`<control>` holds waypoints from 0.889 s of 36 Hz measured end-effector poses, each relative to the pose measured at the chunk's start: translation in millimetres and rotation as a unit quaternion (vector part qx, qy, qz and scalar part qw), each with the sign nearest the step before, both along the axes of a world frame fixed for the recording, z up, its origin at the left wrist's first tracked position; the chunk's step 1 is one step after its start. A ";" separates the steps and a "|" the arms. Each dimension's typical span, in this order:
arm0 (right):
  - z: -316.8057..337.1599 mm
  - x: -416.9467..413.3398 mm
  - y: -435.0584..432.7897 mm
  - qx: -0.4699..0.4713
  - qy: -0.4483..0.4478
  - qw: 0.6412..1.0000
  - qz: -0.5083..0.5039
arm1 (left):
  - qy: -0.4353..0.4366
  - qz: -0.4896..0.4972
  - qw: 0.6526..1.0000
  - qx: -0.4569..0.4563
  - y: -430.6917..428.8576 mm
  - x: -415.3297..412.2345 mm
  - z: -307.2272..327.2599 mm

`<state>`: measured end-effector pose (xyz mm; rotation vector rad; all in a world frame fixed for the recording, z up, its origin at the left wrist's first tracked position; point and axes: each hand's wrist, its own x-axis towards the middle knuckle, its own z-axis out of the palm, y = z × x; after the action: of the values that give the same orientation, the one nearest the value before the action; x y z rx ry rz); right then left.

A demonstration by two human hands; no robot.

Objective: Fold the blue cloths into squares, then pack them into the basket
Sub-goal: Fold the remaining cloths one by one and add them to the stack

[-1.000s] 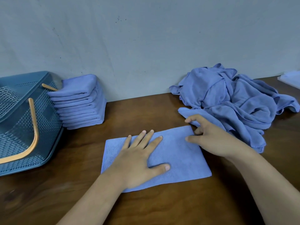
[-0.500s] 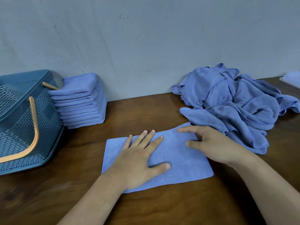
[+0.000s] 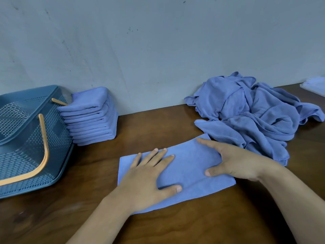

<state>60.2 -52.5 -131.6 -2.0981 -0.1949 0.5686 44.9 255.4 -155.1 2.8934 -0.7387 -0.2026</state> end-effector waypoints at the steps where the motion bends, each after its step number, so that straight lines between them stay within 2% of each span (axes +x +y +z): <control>1: 1.6 -0.1 -0.9 -0.004 -0.008 1.000 -0.004 | 0.003 0.000 1.000 0.000 7.1 -1.4 2.9; 8: 2.9 -2.2 2.8 -0.010 -0.030 0.999 -0.007 | 0.005 0.025 1.000 0.003 76.6 -14.1 7.2; 12: 0.7 -7.1 6.4 0.009 -0.043 0.999 -0.019 | 0.024 0.036 0.998 -0.034 105.9 -21.2 6.3; 21: 9.3 -13.2 16.7 -0.032 -0.086 0.990 -0.107 | 0.042 0.041 0.994 -0.091 109.5 -21.0 4.4; 32: 58.7 -20.4 60.8 -0.054 -0.121 0.986 -0.104 | 0.060 0.028 0.989 -0.133 117.8 -16.0 1.1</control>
<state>39.8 8.3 -72.9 -2.2570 -0.0819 0.2011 29.0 373.2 -154.0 2.6209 -0.6112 -0.2478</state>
